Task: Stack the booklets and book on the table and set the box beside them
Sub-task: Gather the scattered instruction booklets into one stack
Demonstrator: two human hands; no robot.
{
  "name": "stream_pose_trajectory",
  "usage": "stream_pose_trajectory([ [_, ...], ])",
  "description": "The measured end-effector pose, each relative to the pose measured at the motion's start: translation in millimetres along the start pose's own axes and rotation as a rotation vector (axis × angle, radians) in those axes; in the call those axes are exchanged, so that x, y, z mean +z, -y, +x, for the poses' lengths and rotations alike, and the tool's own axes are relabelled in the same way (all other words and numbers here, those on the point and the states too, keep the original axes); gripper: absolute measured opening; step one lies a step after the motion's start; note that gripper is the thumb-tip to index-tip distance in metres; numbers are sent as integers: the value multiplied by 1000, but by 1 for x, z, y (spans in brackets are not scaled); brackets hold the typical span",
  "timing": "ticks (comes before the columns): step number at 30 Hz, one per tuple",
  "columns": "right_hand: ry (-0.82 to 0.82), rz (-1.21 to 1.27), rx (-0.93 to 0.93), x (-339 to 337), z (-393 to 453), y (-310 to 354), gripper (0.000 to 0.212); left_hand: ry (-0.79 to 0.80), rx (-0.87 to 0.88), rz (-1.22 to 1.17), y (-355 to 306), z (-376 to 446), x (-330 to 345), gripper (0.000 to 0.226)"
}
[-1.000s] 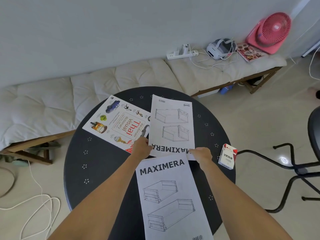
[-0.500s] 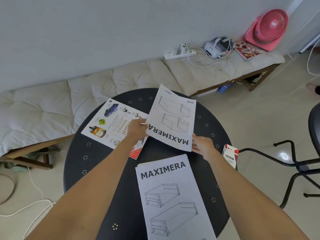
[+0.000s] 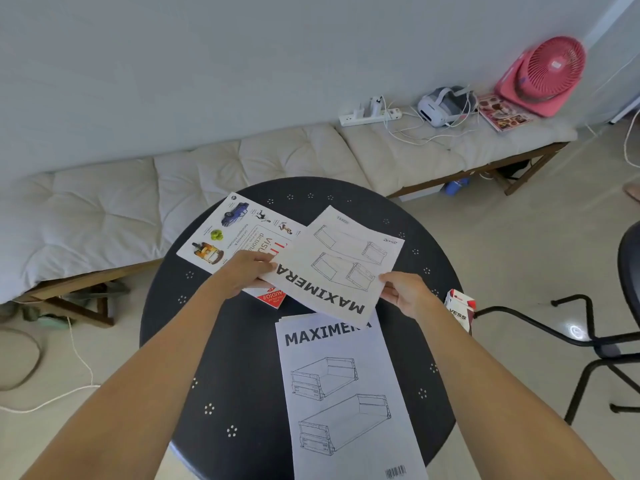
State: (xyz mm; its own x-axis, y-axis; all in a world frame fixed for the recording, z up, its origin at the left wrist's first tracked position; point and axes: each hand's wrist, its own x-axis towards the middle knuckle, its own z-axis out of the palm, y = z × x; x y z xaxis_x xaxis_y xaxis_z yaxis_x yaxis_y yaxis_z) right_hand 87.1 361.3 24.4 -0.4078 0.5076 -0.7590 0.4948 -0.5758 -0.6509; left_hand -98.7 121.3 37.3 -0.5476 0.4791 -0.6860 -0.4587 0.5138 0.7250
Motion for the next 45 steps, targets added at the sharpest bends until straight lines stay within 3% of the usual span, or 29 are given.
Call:
stream_pose_trajectory([
  [4, -36, 78, 11, 12, -13, -22, 21, -141, 1, -463, 32, -19, 17, 26],
  [9, -49, 194, 46, 35, -37, -48, 20, -176, 13, -741, 70, -54, 56, 28],
  [17, -4, 217, 106, 51, -67, -85, 29, -205, 78, -638, 96, -87, 86, 35],
  [22, -120, 263, 82, 19, -60, -93, 15, -101, 115, -448, 95, -106, 63, 33],
  [26, -193, 270, 81, -16, -58, -100, 32, 20, 87, -359, 98, -125, 30, 32],
  [29, -70, 184, 162, -36, -66, -108, 9, 79, 58, -306, 104, -134, 15, 31],
  [33, 95, 48, 206, -49, -78, -117, 15, 118, -6, -296, 108, -134, 10, 30],
  [35, 100, 41, 179, -50, -80, -120, 13, 1, -30, -376, 113, -126, 15, 23],
  [40, 108, -17, 108, -39, -85, -127, 21, -469, -67, -711, 132, -102, 48, 7],
  [45, 193, -37, 119, -35, -100, -139, 23, -482, -86, -717, 140, -101, 91, 19],
])
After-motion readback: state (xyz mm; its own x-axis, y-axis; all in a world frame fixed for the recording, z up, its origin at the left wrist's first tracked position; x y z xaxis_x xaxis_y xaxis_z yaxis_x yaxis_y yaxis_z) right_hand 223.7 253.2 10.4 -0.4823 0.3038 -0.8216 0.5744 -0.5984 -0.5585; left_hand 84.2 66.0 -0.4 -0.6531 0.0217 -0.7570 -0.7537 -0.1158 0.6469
